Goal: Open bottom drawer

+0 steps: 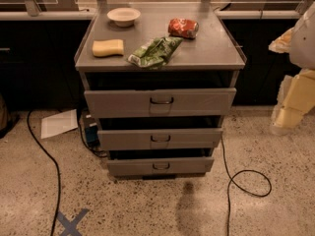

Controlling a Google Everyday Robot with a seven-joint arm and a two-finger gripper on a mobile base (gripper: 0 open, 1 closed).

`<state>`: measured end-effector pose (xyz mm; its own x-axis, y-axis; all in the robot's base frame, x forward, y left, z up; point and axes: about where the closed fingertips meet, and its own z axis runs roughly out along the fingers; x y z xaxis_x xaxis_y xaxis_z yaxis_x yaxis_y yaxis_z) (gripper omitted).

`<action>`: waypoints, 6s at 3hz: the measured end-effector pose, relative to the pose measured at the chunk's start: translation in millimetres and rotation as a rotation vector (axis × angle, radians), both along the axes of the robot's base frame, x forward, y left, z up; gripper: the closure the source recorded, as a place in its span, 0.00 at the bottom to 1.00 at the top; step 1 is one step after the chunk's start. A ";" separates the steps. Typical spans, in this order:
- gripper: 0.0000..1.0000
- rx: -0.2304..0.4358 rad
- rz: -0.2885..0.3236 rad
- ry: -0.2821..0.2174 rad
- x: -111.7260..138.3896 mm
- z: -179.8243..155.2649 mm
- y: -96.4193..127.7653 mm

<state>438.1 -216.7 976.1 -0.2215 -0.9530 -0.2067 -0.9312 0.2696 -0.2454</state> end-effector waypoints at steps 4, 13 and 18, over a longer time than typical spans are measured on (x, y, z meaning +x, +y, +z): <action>0.00 0.081 0.017 0.032 -25.1 -73.7 20.3; 0.00 0.229 0.037 0.115 39.0 -419.8 103.6; 0.00 0.432 0.039 0.110 113.5 -577.6 158.1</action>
Offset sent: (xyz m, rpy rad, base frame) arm -0.0082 0.0069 -0.0093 0.0219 -0.0341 0.0094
